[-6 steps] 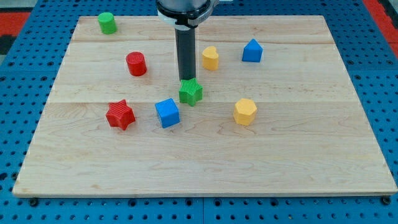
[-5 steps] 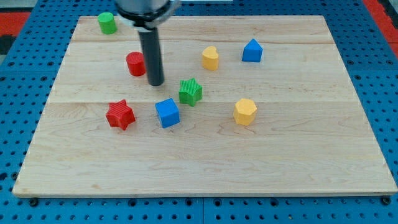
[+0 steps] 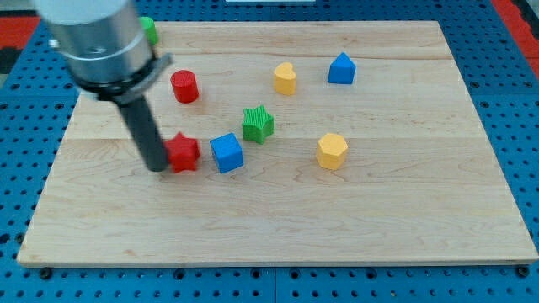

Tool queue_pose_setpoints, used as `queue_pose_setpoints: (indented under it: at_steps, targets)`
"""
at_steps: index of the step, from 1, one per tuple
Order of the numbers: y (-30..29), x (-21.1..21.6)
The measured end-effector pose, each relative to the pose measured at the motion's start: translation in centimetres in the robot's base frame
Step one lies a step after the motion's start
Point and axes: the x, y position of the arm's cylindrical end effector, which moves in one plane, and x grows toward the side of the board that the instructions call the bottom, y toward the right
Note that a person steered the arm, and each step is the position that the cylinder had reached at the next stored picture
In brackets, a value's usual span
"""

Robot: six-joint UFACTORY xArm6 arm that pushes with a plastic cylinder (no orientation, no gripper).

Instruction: Move the red star into the blue cube

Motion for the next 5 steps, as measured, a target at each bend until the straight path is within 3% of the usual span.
queue_pose_setpoints:
  at_steps: [3,5]
  targets:
    - [1.9,0.7]
    - [0.6,-7.2]
